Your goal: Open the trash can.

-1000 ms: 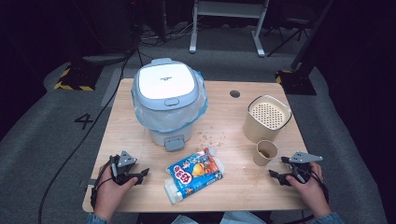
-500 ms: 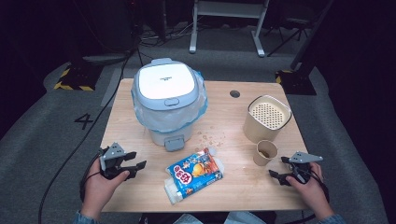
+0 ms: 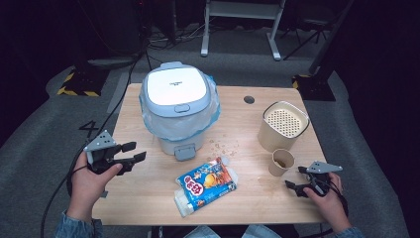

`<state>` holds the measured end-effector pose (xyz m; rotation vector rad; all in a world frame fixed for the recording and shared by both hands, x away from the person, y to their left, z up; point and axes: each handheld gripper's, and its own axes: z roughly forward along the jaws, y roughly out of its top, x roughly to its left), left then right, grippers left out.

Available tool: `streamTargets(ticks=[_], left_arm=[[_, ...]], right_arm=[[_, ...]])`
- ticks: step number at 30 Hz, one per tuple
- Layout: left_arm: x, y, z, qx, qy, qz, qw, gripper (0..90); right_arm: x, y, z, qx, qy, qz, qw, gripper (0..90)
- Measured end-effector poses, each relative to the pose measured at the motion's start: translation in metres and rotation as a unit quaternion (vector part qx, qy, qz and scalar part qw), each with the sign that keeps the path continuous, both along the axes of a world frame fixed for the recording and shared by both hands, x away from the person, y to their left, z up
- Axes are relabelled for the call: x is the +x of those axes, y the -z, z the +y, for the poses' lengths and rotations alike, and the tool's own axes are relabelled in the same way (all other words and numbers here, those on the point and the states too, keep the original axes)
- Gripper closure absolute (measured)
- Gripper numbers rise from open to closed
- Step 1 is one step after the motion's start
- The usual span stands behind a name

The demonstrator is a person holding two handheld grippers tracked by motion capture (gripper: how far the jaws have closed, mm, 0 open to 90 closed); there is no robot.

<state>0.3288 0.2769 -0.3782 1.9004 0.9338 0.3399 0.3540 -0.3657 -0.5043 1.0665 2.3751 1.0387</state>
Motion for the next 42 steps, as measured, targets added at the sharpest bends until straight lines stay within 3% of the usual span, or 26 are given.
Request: streamTargets(ticks=[5, 9, 17, 23, 30, 35, 42], left_arm=[[0.005, -0.019, -0.003, 0.006, 0.019, -0.007, 0.9998, 48.1], [0.013, -0.034, -0.002, -0.013, 0.029, -0.010, 0.9994, 53.9], [0.026, -0.060, -0.007, -0.026, 0.062, -0.026, 0.9974, 67.5], [0.031, -0.082, -0.016, -0.015, 0.064, -0.045, 0.9968, 77.5], [0.039, -0.105, -0.034, -0.023, 0.076, -0.070, 0.9944, 87.3], [0.050, -0.110, -0.052, -0.016, 0.082, -0.068, 0.9941, 90.0], [0.065, -0.105, -0.075, -0.022, 0.086, -0.063, 0.9940, 90.0]], right_arm=[[0.000, 0.000, 0.000, 0.000, 0.000, 0.000, 1.0000, 15.3], [0.000, 0.000, 0.000, 0.000, 0.000, 0.000, 1.0000, 15.2], [0.000, 0.000, 0.000, 0.000, 0.000, 0.000, 1.0000, 15.3], [0.001, 0.000, -0.001, 0.002, -0.003, 0.001, 1.0000, 15.5], [0.001, 0.000, -0.001, 0.002, -0.004, 0.001, 1.0000, 15.5], [0.001, 0.000, -0.001, 0.002, -0.005, 0.001, 1.0000, 15.5], [0.001, 0.000, -0.001, 0.002, -0.005, 0.001, 1.0000, 15.5]])
